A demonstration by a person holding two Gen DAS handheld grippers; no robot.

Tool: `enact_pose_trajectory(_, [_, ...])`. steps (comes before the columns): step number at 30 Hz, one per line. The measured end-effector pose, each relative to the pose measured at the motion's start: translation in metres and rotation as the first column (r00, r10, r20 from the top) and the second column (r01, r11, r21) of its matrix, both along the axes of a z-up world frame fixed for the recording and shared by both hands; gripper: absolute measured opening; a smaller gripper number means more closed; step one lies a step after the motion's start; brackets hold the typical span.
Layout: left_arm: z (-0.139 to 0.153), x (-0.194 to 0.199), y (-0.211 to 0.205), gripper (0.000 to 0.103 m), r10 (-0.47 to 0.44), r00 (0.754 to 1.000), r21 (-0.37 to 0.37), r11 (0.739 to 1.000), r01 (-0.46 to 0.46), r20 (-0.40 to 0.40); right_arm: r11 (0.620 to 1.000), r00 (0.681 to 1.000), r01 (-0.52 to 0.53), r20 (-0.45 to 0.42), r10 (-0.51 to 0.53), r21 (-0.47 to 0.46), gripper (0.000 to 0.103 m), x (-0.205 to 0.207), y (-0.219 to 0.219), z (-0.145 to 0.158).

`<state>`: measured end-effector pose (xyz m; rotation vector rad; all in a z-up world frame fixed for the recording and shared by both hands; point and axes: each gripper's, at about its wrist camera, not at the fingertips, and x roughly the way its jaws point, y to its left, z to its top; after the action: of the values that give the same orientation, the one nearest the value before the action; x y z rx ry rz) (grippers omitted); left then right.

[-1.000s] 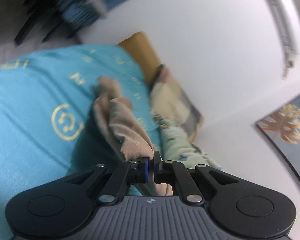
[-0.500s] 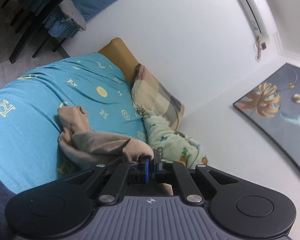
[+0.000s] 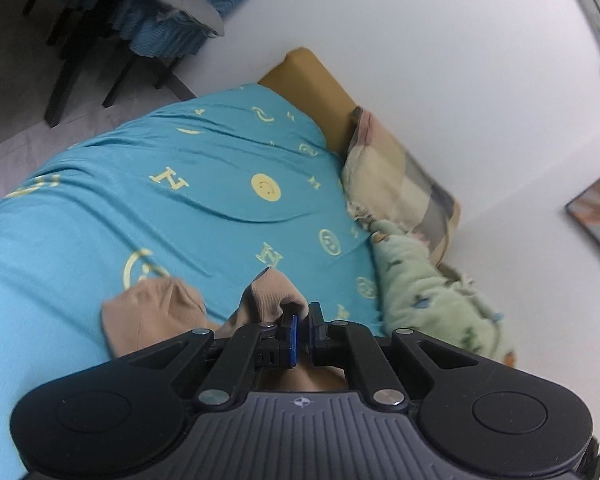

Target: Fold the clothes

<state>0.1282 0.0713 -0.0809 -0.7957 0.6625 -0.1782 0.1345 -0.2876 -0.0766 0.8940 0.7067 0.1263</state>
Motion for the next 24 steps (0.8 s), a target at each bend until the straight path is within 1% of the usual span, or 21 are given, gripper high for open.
enact_pose_trajectory(2, [-0.018, 0.016, 0.000, 0.005, -0.033, 0.999, 0.026, 0.999, 0.032, 0.017, 1.000, 1.000, -0.017, 0.003, 0.016, 0.023, 0.008, 0.016, -0.004, -0.027])
enact_pose_trajectory(4, [-0.033, 0.028, -0.001, 0.005, -0.067, 0.998, 0.031, 0.997, 0.067, 0.011, 0.999, 0.999, -0.038, -0.011, 0.038, 0.020, 0.009, 0.027, -0.007, -0.047])
enact_pose_trajectory(6, [-0.040, 0.036, -0.004, 0.006, -0.097, 0.995, 0.066, 0.993, 0.096, 0.015, 0.998, 0.998, -0.055, -0.026, 0.055, 0.008, 0.010, 0.036, -0.010, -0.059])
enact_pose_trajectory(7, [-0.041, 0.038, -0.005, 0.006, -0.108, 0.994, 0.088, 0.991, 0.106, 0.021, 0.998, 0.997, -0.062, -0.033, 0.063, 0.020, 0.011, 0.040, -0.011, -0.063])
enact_pose_trajectory(8, [-0.040, 0.038, -0.007, 0.010, -0.121, 0.992, 0.107, 0.987, 0.118, 0.025, 0.997, 0.996, -0.073, -0.042, 0.074, 0.024, 0.012, 0.044, -0.011, -0.064])
enact_pose_trajectory(9, [-0.039, 0.036, -0.009, 0.014, -0.139, 0.990, 0.122, 0.983, 0.134, 0.029, 0.996, 0.995, -0.084, -0.051, 0.086, 0.027, 0.017, 0.048, -0.011, -0.065])
enact_pose_trajectory(10, [-0.038, 0.034, -0.011, 0.029, -0.156, 0.987, 0.137, 0.979, 0.150, 0.032, 0.996, 0.995, -0.091, -0.043, 0.091, 0.022, 0.033, 0.048, -0.010, -0.064])
enact_pose_trajectory(11, [-0.037, 0.033, -0.013, 0.046, -0.173, 0.984, 0.152, 0.974, 0.166, 0.035, 0.995, 0.995, -0.097, -0.034, 0.097, 0.017, 0.046, 0.049, -0.009, -0.061])
enact_pose_trajectory(12, [-0.036, 0.031, -0.015, 0.052, -0.190, 0.981, 0.167, 0.969, 0.181, 0.038, 0.994, 0.994, -0.104, -0.015, 0.104, 0.015, 0.074, 0.049, -0.009, -0.059])
enact_pose_trajectory(13, [-0.035, 0.029, -0.017, 0.061, -0.207, 0.977, 0.182, 0.963, 0.197, 0.040, 0.994, 0.994, -0.110, 0.010, 0.110, 0.015, 0.086, 0.047, -0.008, -0.056])
enact_pose_trajectory(15, [-0.032, 0.025, -0.021, 0.065, -0.242, 0.969, 0.212, 0.950, 0.227, 0.044, 0.992, 0.991, -0.124, 0.046, 0.124, 0.002, 0.084, 0.042, -0.008, -0.051])
enact_pose_trajectory(16, [-0.033, 0.024, -0.023, 0.069, -0.250, 0.967, 0.229, 0.945, 0.235, 0.041, 0.993, 0.991, -0.122, 0.051, 0.122, -0.007, 0.084, 0.041, -0.010, -0.051])
enact_pose_trajectory(18, [-0.036, 0.023, -0.024, 0.070, -0.243, 0.970, 0.269, 0.936, 0.228, 0.022, 0.994, 0.992, -0.106, 0.058, 0.109, -0.040, 0.085, 0.038, -0.013, -0.050])
enact_pose_trajectory(19, [-0.040, 0.025, -0.025, 0.069, -0.230, 0.973, 0.289, 0.932, 0.218, 0.006, 0.993, 0.992, -0.103, 0.062, 0.107, -0.065, 0.077, 0.038, -0.014, -0.050])
enact_pose_trajectory(20, [-0.045, 0.028, -0.025, 0.067, -0.216, 0.976, 0.307, 0.929, 0.207, -0.007, 0.988, 0.991, -0.118, 0.043, 0.123, -0.105, 0.070, 0.040, -0.011, -0.053])
enact_pose_trajectory(22, [-0.054, 0.035, -0.025, 0.065, -0.196, 0.980, 0.331, 0.923, 0.197, -0.038, 0.972, 0.988, -0.149, 0.003, 0.152, -0.184, 0.047, 0.045, -0.006, -0.057])
enact_pose_trajectory(24, [-0.064, 0.041, -0.025, 0.058, -0.188, 0.980, 0.334, 0.921, 0.198, -0.064, 0.964, 0.985, -0.171, -0.022, 0.170, -0.205, 0.039, 0.048, -0.002, -0.067])
